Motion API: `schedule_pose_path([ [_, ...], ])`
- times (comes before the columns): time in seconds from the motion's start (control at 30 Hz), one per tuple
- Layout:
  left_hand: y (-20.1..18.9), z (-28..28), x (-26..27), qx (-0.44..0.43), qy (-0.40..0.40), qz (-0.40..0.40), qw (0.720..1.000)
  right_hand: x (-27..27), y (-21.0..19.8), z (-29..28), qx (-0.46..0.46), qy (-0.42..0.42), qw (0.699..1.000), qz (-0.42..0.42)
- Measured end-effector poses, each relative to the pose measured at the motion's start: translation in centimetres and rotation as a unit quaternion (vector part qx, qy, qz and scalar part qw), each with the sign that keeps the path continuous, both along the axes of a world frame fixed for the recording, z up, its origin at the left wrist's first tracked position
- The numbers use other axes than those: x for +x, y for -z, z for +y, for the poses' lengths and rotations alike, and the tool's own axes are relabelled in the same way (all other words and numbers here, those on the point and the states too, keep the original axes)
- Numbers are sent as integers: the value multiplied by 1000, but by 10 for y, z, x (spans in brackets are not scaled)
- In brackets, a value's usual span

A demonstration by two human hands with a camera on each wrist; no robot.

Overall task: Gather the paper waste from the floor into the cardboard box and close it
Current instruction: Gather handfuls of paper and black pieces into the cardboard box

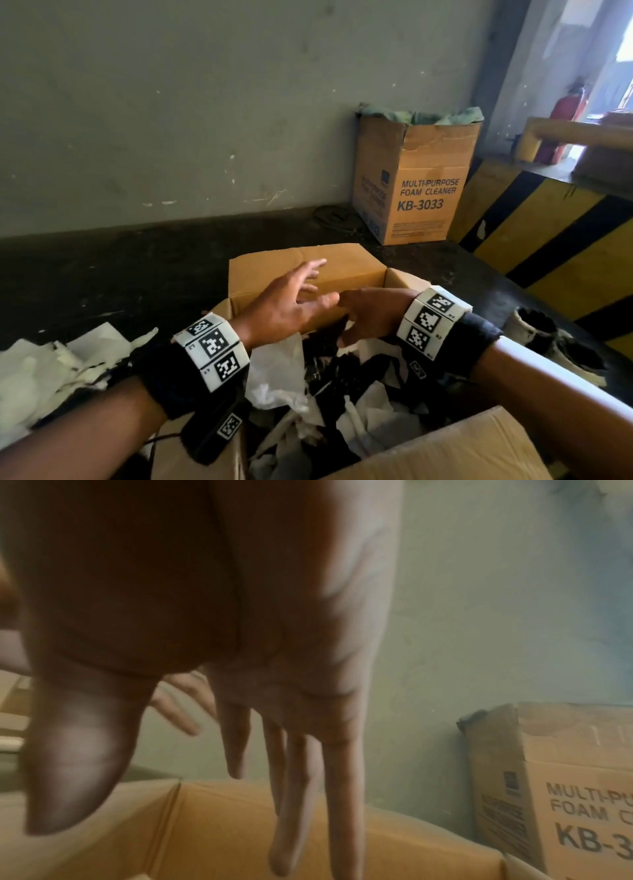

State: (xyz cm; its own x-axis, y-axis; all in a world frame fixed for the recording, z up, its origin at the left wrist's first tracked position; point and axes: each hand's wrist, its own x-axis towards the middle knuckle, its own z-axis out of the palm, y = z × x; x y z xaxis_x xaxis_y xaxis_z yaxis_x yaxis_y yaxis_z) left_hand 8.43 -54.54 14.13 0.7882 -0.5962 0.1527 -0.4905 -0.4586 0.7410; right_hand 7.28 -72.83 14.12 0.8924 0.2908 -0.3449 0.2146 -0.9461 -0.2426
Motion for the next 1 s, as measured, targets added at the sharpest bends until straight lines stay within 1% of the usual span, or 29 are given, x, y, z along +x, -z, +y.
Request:
schedule_pose_path([
  [0.1,-17,25,4,-137,-43,-19,989,-2,-21,30,-3,-10,999,-44],
  [0.17,-27,55,5,-191,-57,-23,980,-2,-34,57,19,-9,997,-76],
  [0.27,-34,124,-1,-203,-74,-42,976,-4,-51,111,71,-13,989,-129],
  [0.33,-28,184,-9,-197,-77,-46,976,-5,-55,160,96,-29,983,-157],
  [0.4,-10,254,-17,-167,-97,-30,981,-6,-54,217,115,-48,979,-161],
  [0.5,32,359,-31,-99,-159,-21,982,-3,-38,300,93,-99,981,-141],
  [0.53,52,396,-39,-68,-185,-13,980,-2,-25,330,92,-115,983,-113],
  [0.6,83,448,-53,3,-212,19,977,-1,4,369,94,-146,982,-71],
  [0.63,99,477,-63,44,-216,46,974,-1,25,390,89,-159,982,-44],
  [0.7,129,520,-83,155,-206,88,962,-8,70,418,46,-182,982,24],
  [0.77,158,548,-101,293,-183,101,933,-17,114,428,-17,-206,976,69],
  [0.8,172,559,-111,347,-162,104,918,-23,133,431,-46,-216,972,85],
  [0.83,184,564,-118,378,-134,102,910,-26,149,429,-66,-222,969,92],
  [0.93,214,574,-131,406,-79,91,906,-31,184,429,-107,-216,966,97],
  [1.0,225,578,-128,406,-78,83,907,-30,197,432,-119,-199,968,90],
])
